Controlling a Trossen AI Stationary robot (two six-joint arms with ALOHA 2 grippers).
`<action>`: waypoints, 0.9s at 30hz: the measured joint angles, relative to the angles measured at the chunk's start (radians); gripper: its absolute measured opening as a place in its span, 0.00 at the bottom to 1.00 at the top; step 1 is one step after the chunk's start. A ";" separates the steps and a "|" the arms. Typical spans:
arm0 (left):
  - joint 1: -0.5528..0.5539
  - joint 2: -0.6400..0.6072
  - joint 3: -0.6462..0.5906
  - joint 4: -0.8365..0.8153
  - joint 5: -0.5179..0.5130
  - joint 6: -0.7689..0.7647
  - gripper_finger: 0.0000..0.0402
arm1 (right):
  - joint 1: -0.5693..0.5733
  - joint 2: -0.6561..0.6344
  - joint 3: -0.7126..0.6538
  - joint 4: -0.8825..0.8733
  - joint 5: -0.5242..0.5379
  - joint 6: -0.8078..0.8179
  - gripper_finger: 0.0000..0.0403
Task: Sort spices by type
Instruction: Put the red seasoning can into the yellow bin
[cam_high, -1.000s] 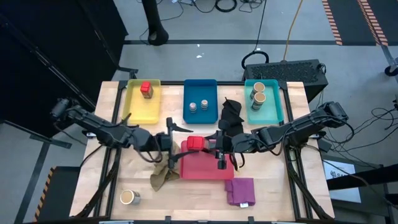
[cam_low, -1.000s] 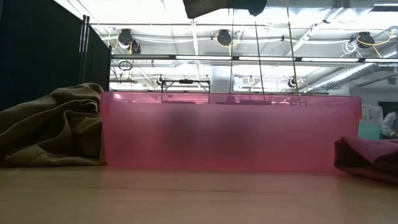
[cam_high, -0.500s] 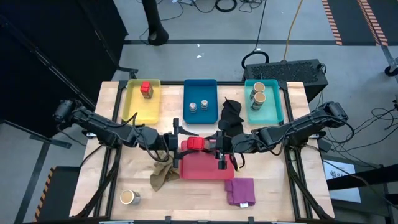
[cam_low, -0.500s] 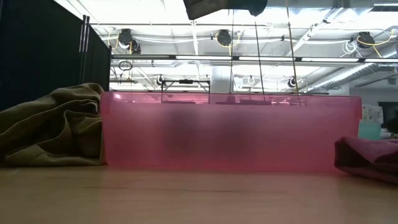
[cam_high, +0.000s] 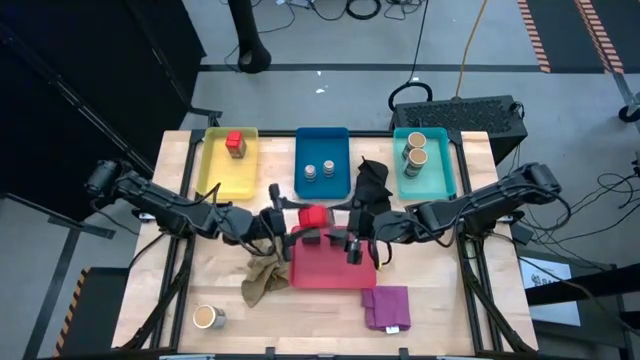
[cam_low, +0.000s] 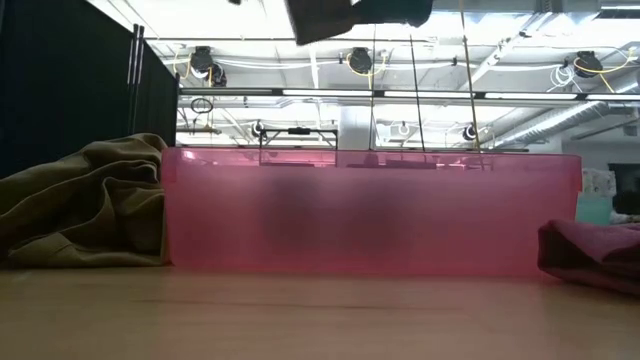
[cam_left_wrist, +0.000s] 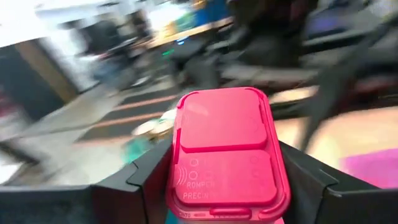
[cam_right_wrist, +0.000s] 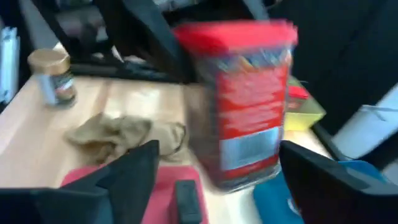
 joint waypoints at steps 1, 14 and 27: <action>0.001 0.000 0.000 -0.009 -0.058 0.000 0.55 | 0.001 -0.003 0.000 0.004 0.027 0.006 0.79; 0.183 -0.118 -0.001 -0.417 -0.539 -0.342 0.55 | -0.003 -0.075 0.000 -0.200 0.195 0.193 0.78; 0.394 -0.196 -0.052 -1.062 -0.502 -1.070 0.55 | -0.003 -0.074 0.000 -0.215 0.191 0.190 0.77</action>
